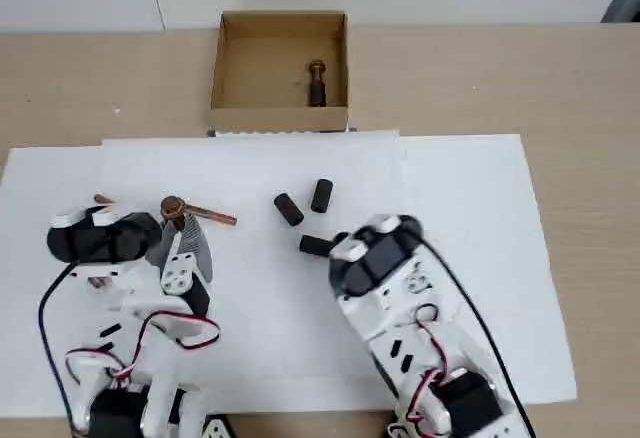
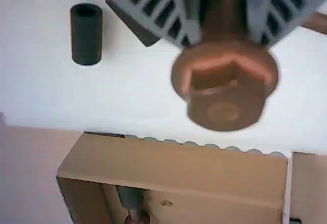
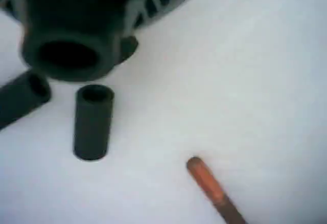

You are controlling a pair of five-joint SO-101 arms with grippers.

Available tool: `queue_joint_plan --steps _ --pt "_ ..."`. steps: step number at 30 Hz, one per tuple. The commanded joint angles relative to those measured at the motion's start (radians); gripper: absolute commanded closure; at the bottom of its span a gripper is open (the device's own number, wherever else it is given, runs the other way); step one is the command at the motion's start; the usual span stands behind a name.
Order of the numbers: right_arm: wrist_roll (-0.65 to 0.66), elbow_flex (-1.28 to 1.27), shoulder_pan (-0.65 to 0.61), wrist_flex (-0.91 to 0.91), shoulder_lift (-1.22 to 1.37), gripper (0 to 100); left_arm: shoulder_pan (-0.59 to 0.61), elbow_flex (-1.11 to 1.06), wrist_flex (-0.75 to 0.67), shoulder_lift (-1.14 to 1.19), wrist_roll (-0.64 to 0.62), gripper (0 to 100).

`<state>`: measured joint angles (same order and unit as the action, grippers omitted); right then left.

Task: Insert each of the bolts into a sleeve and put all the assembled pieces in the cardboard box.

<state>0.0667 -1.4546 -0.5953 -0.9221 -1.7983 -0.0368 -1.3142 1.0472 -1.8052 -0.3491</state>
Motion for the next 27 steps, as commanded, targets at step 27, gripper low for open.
queue_joint_plan --steps 27 --pt "-0.002 -0.086 -0.206 0.231 -0.016 99.5 -0.371 -0.054 -0.238 -0.011 -0.327 100"
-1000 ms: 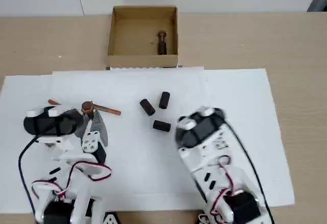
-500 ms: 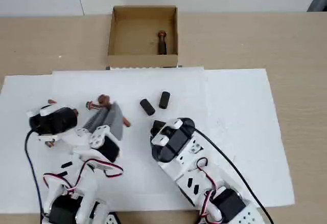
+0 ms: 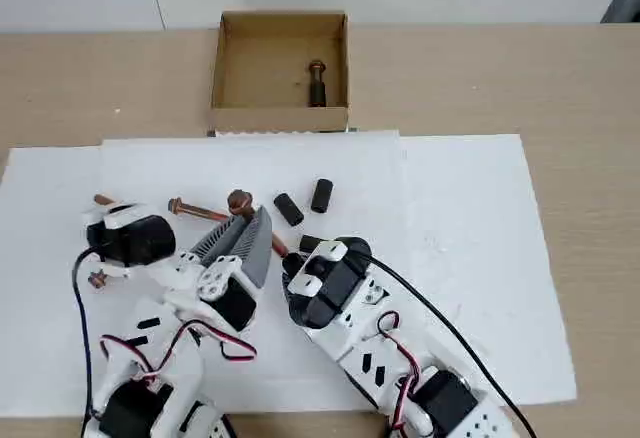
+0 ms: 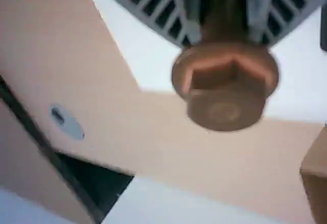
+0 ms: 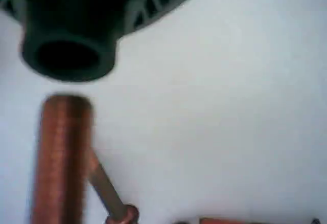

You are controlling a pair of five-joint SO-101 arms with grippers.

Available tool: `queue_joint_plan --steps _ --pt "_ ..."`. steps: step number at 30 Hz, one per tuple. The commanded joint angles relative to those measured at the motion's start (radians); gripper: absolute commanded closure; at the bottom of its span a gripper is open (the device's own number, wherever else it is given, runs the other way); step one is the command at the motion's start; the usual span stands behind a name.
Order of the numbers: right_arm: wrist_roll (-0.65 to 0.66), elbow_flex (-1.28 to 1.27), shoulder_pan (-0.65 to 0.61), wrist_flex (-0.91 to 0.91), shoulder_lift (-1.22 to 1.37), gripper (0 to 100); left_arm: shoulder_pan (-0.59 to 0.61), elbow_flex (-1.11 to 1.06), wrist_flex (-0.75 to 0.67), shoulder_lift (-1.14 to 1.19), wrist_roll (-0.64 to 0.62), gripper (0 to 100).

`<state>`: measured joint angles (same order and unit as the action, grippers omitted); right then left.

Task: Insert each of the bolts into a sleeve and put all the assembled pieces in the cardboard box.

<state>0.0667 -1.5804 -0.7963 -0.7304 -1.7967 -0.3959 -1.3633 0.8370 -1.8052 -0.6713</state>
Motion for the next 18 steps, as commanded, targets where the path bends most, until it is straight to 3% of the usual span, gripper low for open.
queue_joint_plan --steps 1,12,18 --pt "-0.002 0.046 -0.005 0.047 -0.018 99.5 -0.014 -0.012 -0.028 -0.011 -0.005 100" --pt "0.037 0.08 -0.005 0.045 -0.016 99.5 -0.054 -0.056 -0.023 -0.009 -0.005 100" --pt "0.048 0.081 -0.005 0.047 -0.016 99.5 -0.169 -0.061 0.117 -0.009 0.069 100"
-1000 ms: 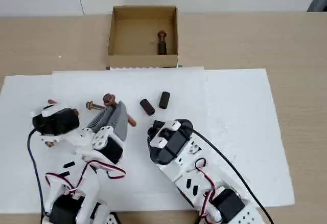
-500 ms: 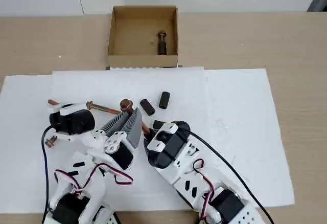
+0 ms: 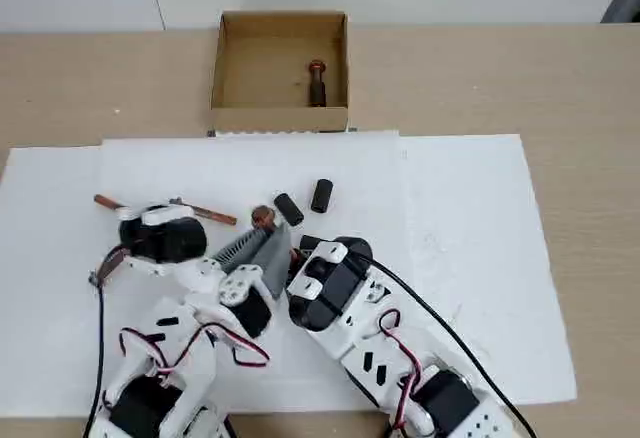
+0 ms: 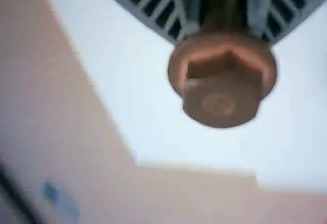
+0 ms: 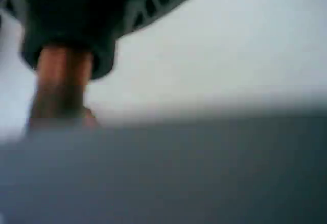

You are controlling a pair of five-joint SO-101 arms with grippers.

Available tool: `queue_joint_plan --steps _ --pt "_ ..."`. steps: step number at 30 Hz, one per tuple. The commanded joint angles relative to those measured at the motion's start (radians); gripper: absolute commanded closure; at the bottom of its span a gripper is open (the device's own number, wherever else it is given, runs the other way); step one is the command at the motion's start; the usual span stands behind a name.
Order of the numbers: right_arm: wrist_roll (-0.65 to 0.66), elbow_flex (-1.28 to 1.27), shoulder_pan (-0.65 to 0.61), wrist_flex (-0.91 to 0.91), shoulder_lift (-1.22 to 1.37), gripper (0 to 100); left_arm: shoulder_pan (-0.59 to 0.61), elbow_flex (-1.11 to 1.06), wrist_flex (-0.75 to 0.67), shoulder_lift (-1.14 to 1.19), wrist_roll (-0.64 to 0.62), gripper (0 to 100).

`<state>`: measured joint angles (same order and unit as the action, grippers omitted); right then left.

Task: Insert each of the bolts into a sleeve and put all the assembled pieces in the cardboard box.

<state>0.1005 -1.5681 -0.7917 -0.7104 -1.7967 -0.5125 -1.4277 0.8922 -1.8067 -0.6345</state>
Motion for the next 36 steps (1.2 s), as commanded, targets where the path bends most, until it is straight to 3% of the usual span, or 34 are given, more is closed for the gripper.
queue_joint_plan --steps 1,6,14,20,24,32,36 --pt "0.014 0.069 -0.01 0.027 -0.016 99.5 -0.063 0.004 0.091 -0.008 0.046 100" --pt "0.014 0.069 -0.01 0.027 -0.016 99.5 -0.103 0.004 0.199 -0.008 0.098 100" --pt "0.014 0.066 -0.01 0.027 -0.016 99.5 -0.098 0.004 0.203 -0.008 0.176 99" --pt "0.014 0.063 -0.01 0.025 -0.016 99.5 -0.095 0.004 0.209 -0.008 0.203 78" --pt "0.014 0.061 -0.01 0.022 -0.016 99.5 -0.091 0.007 0.209 -0.008 0.23 76" --pt "0.015 0.046 -0.01 0.019 -0.016 99.5 0.063 0.019 0.209 -0.008 0.364 76" --pt "0.015 0.032 -0.01 0.025 -0.016 99.5 0.083 0.061 0.209 -0.008 0.387 76"
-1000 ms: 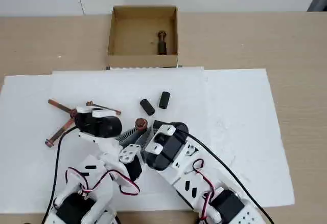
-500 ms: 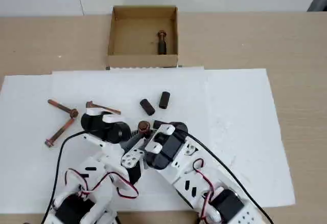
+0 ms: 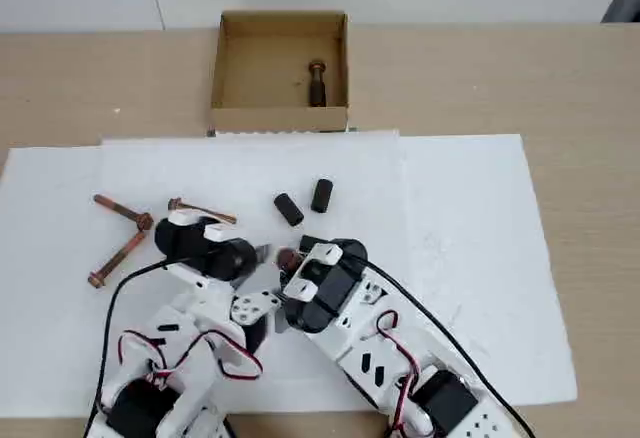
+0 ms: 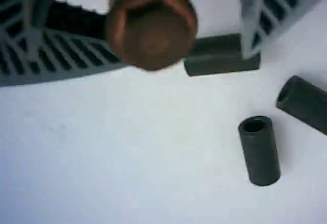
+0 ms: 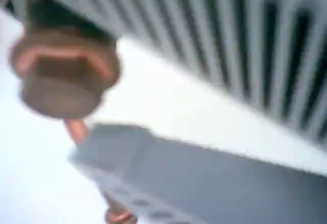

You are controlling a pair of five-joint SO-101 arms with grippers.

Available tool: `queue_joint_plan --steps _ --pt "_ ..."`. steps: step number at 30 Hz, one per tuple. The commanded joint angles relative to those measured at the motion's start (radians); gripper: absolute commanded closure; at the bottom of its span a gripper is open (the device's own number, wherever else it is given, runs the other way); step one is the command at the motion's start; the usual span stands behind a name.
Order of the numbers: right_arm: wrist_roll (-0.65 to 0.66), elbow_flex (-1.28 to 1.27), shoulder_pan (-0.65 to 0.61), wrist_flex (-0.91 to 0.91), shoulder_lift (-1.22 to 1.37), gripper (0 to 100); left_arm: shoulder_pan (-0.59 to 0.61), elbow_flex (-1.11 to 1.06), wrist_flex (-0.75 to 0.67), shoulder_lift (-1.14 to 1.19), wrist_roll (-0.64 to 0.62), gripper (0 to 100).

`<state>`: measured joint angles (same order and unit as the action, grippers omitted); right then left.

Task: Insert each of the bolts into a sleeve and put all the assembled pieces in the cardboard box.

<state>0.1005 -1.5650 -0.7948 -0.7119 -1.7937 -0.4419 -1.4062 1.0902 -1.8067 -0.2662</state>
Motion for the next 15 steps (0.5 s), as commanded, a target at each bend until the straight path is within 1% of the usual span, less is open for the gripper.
queue_joint_plan --steps 1,5,10,12,15 --pt "0.015 0.026 -0.007 0.027 -0.019 99.5 0.012 0.048 0.011 -0.008 0.018 76" --pt "0.015 0.018 -0.007 0.027 -0.019 99.5 0.014 0.074 0.012 -0.008 0.018 76" --pt "0.009 0.021 -0.001 0.021 -0.019 99.5 0.015 0.145 0.049 -0.008 0.018 77" --pt "0.009 0.02 -0.001 0.021 -0.019 99.5 0.015 0.183 0.052 -0.008 0.02 83" --pt "0.008 0.018 0.016 0.019 -0.019 99.5 0.015 0.242 0.046 -0.008 0.021 96"
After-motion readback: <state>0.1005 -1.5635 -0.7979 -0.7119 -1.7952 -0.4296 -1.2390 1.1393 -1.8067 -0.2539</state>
